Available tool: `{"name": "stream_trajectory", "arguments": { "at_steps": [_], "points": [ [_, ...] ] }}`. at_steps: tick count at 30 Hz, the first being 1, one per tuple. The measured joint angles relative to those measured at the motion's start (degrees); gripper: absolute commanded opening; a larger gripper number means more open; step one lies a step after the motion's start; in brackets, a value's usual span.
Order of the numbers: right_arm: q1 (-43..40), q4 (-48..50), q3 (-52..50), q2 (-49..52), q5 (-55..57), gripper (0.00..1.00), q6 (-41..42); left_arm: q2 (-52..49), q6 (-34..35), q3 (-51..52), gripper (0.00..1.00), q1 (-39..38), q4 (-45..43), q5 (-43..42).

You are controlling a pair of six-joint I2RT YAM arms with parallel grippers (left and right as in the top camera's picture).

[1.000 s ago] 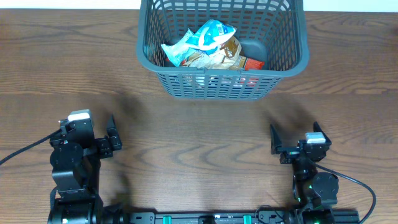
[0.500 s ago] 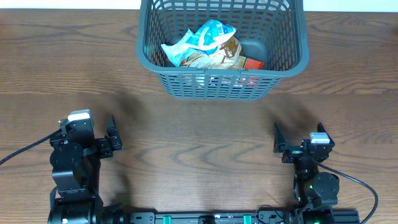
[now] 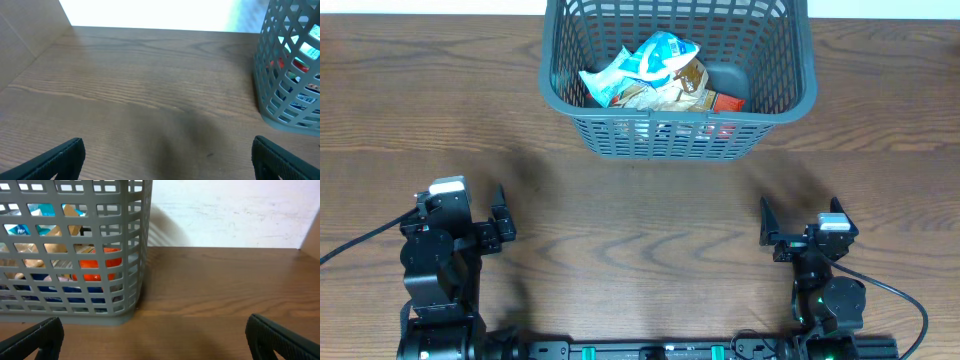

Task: Pack container

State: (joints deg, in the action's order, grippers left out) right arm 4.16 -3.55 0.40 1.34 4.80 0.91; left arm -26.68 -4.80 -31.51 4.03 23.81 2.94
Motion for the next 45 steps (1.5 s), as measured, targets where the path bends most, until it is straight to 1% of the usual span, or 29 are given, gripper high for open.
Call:
{"name": "stream_trajectory", "arguments": {
  "at_steps": [5,9,11,13,17,19,28,31,36,41,45],
  "points": [
    [0.0,0.0,0.0,0.0,0.0,0.99,0.0,0.1,0.1,0.0,0.99,-0.2,0.2,-0.4],
    [0.0,0.0,0.0,0.0,0.0,0.99,0.0,2.0,0.1,0.0,0.99,-2.9,-1.2,-3.2],
    [0.0,0.0,0.0,0.0,0.0,0.99,0.0,3.8,0.1,0.3,0.99,-4.7,-4.5,-4.4],
    [0.0,0.0,0.0,0.0,0.1,0.99,0.0,5.6,0.1,1.5,0.98,-6.2,-10.4,-5.0],
    [0.0,0.0,0.0,0.0,0.2,0.99,0.0,9.0,0.2,8.3,0.99,-7.3,-23.8,-5.8],
    [0.0,0.1,0.0,0.0,0.2,0.99,0.0,10.4,0.3,12.9,0.99,-7.4,-28.9,-5.8],
    [0.0,0.1,0.0,0.0,0.2,0.99,0.0,16.1,0.3,28.2,0.99,-7.5,-42.4,-5.6],
    [0.0,0.1,0.0,0.0,0.2,0.99,0.0,17.5,0.3,30.4,0.99,-7.5,-43.3,-5.5],
    [0.0,0.1,0.0,0.0,0.2,0.99,0.0,20.1,-0.5,31.2,0.99,-7.5,-41.2,-5.5],
    [0.0,0.1,0.0,0.0,0.2,0.99,0.0,22.8,-1.4,31.2,0.99,-7.5,-32.1,-5.5],
    [0.0,0.1,0.0,0.0,0.2,0.99,0.0,24.2,-1.4,31.2,0.99,-7.5,-28.0,-5.6]
  ]
}}
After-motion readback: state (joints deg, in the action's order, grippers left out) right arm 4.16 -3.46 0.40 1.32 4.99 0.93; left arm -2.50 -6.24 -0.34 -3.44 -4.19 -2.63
